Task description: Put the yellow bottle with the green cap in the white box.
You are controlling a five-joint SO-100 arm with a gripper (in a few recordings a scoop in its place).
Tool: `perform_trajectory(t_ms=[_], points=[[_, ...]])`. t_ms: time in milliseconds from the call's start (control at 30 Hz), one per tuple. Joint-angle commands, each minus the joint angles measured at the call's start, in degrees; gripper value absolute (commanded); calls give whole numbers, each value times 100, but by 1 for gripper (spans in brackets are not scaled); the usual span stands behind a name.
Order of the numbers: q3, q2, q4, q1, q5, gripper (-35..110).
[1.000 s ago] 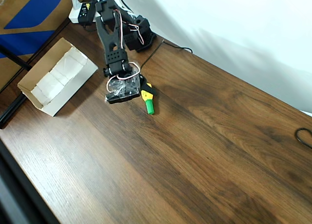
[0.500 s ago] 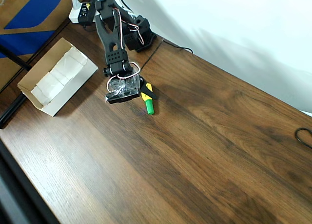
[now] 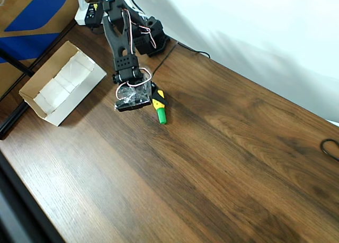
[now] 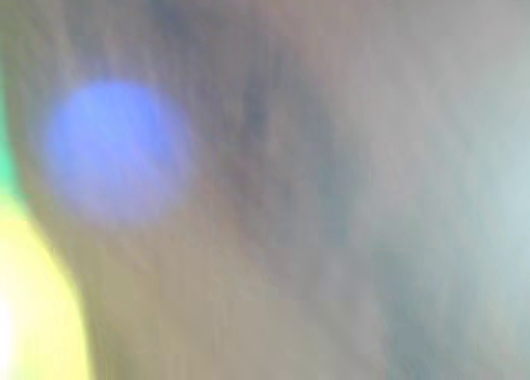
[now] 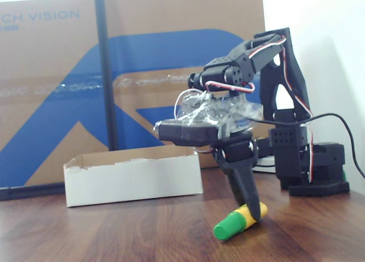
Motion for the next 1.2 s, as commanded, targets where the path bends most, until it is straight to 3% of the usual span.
perform_trajectory(t_ms=[0, 933, 1167], points=[[-9, 360, -9, -35, -18, 38], [-123, 712, 369, 308, 35, 34], [-105, 791, 378, 360, 439, 33]])
